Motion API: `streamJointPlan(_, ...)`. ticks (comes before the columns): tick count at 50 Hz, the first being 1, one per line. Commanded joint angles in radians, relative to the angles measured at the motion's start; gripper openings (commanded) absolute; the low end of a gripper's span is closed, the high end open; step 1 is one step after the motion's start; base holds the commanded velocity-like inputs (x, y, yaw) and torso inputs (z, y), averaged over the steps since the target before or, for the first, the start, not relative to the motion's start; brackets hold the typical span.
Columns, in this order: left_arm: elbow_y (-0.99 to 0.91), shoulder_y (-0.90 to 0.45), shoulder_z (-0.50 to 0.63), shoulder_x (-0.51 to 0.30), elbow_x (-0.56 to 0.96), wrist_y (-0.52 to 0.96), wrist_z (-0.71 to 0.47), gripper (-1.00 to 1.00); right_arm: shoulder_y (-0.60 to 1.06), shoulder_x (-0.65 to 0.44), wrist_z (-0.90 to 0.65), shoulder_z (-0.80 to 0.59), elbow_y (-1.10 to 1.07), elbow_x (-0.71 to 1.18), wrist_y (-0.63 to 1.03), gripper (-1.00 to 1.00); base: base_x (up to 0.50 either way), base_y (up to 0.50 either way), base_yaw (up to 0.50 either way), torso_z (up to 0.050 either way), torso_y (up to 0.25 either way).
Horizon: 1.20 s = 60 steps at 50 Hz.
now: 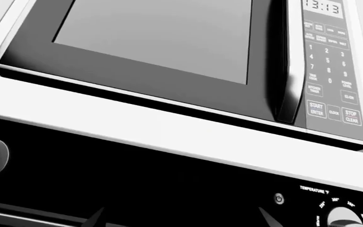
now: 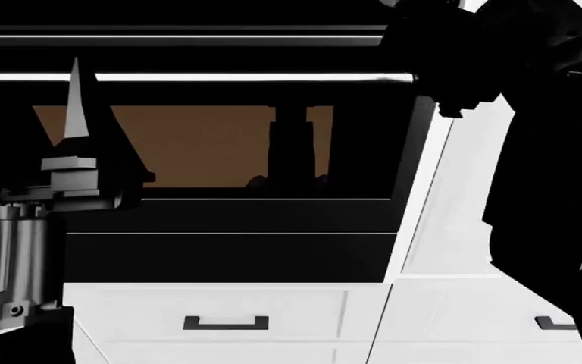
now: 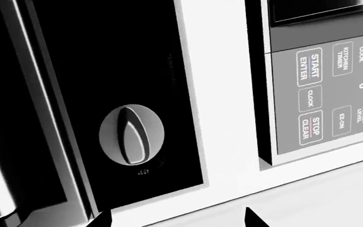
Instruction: Preheat the oven by turning the temperature knob.
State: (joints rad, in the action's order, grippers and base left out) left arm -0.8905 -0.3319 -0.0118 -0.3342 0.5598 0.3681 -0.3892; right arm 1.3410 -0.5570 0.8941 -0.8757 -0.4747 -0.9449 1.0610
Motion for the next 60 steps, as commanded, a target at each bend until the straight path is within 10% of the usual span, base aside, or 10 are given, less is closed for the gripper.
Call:
streamJointPlan(1, -0.002, 0.004, 0.006, -0.01, 0.006, -0.006, -0.008, 1.0, 0.085, 0.021, 0.031, -0.009, 0.113, 0.071, -0.075, 1.0, 0.0, 0.0, 0.0, 0.0, 0.0)
streamJointPlan(60, 0.02, 0.004, 0.039, -0.043, 0.011, -0.042, -0.033, 1.0, 0.096, 0.085, -0.068, 0.042, 0.392, 0.242, -0.216, 1.0, 0.0, 0.0, 0.0, 0.0, 0.0)
